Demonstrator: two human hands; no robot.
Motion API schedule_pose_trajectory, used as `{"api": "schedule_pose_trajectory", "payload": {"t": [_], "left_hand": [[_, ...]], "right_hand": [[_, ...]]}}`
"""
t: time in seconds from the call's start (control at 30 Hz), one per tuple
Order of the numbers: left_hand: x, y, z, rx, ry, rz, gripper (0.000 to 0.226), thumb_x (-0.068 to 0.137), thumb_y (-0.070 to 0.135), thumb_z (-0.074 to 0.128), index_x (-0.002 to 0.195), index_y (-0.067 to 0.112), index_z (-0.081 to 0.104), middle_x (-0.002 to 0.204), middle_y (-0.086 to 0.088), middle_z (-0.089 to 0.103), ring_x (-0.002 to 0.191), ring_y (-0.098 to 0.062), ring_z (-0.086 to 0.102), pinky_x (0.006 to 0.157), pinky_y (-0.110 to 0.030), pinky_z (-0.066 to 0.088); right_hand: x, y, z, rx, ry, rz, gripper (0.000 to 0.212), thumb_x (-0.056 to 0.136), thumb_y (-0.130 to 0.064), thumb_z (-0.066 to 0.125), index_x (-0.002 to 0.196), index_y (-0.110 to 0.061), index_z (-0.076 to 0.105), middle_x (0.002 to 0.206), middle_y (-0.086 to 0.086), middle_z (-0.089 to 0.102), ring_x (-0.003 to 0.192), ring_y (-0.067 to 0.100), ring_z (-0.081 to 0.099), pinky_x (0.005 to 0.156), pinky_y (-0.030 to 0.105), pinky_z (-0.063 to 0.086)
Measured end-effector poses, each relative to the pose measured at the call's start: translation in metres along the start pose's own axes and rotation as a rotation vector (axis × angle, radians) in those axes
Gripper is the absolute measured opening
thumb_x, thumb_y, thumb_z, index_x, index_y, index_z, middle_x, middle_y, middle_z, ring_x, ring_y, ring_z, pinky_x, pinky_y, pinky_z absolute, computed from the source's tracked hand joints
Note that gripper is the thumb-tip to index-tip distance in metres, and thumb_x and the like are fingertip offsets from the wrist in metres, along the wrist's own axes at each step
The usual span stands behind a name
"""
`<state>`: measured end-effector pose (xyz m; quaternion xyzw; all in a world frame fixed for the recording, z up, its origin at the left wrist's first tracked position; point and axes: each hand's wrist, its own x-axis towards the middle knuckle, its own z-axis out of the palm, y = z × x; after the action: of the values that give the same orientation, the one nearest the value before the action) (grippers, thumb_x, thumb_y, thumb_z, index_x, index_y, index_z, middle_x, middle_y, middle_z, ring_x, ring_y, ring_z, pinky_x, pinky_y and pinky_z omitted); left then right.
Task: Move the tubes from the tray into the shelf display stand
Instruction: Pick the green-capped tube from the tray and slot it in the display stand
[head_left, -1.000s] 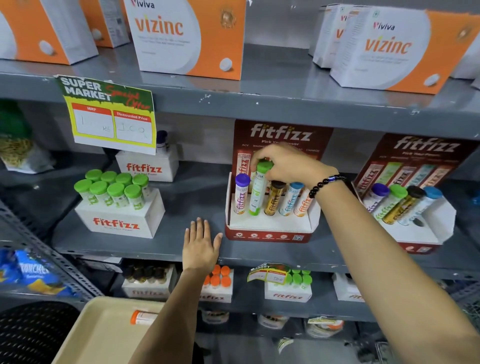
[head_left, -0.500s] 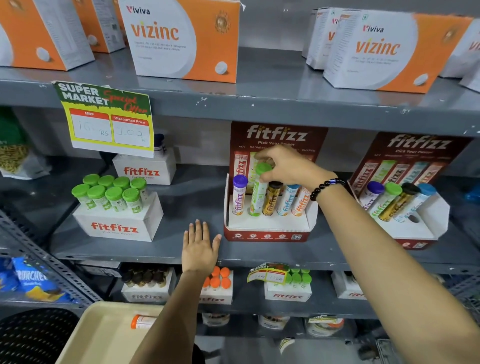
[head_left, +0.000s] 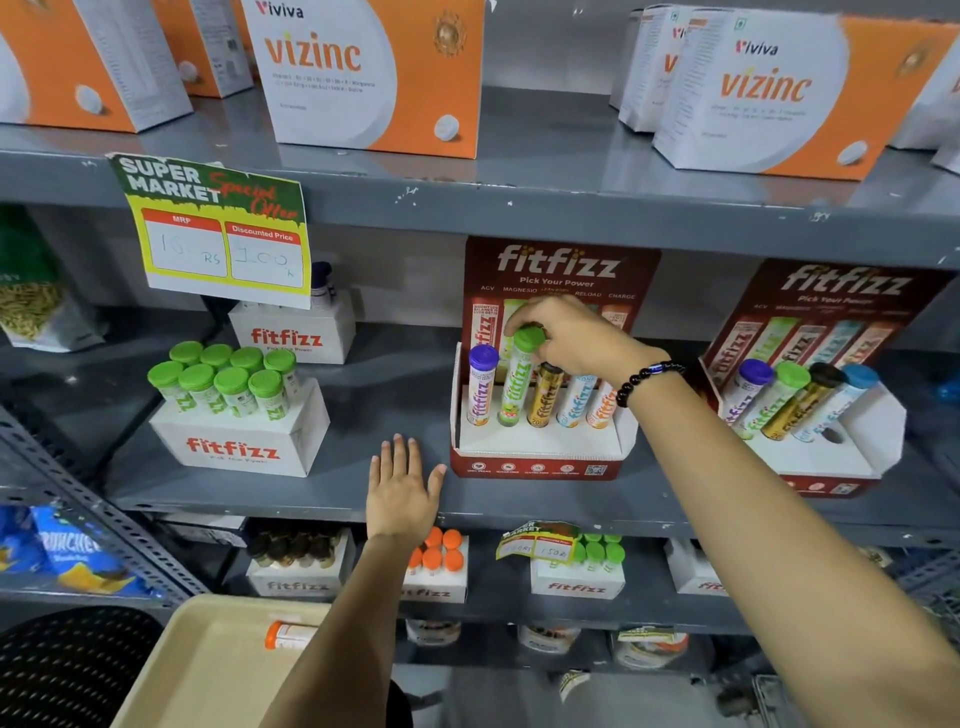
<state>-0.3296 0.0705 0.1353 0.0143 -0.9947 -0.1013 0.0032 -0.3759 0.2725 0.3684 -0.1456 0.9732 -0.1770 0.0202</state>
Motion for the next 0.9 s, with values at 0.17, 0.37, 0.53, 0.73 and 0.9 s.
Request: {"api": "schedule_pose_trajectory", "payload": {"t": [0.17,0.37,0.53,0.73,0.9], "left_hand": [[0.001,-0.0014,0.0038,-0.009,0.012,-0.009,0.074,0.087,0.059,0.0,0.147,0.015,0.0,0.158,-0.007,0.0,0.144,-0.024,-0.006,0.114,-0.035,-0.006],[0.0009,-0.0003,0.0045,-0.005,0.019,-0.016,0.079,0.083,0.06,-0.005,0.147,0.016,0.0,0.158,-0.006,0.0,0.144,-0.024,-0.005,0.113,-0.034,-0.007],[0.0008,-0.0002,0.0039,0.006,0.019,-0.019,0.078,0.083,0.06,-0.005,0.147,0.016,0.0,0.158,-0.006,0.0,0.144,-0.024,-0.005,0.112,-0.034,-0.008],[0.0006,0.0002,0.0025,0.008,0.013,-0.016,0.079,0.083,0.06,-0.005,0.147,0.015,-0.001,0.158,-0.007,-0.001,0.144,-0.024,-0.006,0.112,-0.033,-0.008],[0.0002,0.0003,0.0017,0.011,0.009,-0.016,0.073,0.088,0.058,0.001,0.147,0.015,-0.001,0.158,-0.007,-0.001,0.144,-0.024,-0.005,0.112,-0.033,-0.008]], "right_hand": [[0.0007,0.0038,0.0071,-0.011,-0.013,-0.023,0.054,0.079,0.015,0.053,0.113,-0.026,0.062,0.136,0.005,0.05,0.12,0.028,0.05,0.096,0.042,0.049],[0.0038,0.0044,0.0075,0.001,-0.021,-0.043,0.053,0.078,0.014,0.055,0.11,-0.027,0.064,0.134,0.005,0.052,0.115,0.028,0.053,0.092,0.043,0.052],[0.004,0.0049,0.0078,0.023,-0.035,-0.062,0.052,0.078,0.015,0.055,0.107,-0.027,0.065,0.133,0.005,0.053,0.113,0.027,0.054,0.09,0.044,0.052],[0.0054,0.0058,0.0102,0.041,-0.022,-0.057,0.053,0.077,0.017,0.052,0.106,-0.025,0.064,0.133,0.006,0.053,0.117,0.028,0.052,0.094,0.043,0.05],[0.0076,0.0069,0.0111,0.048,-0.019,-0.034,0.058,0.075,0.021,0.047,0.103,-0.028,0.063,0.139,0.006,0.049,0.122,0.028,0.049,0.093,0.039,0.05]]}}
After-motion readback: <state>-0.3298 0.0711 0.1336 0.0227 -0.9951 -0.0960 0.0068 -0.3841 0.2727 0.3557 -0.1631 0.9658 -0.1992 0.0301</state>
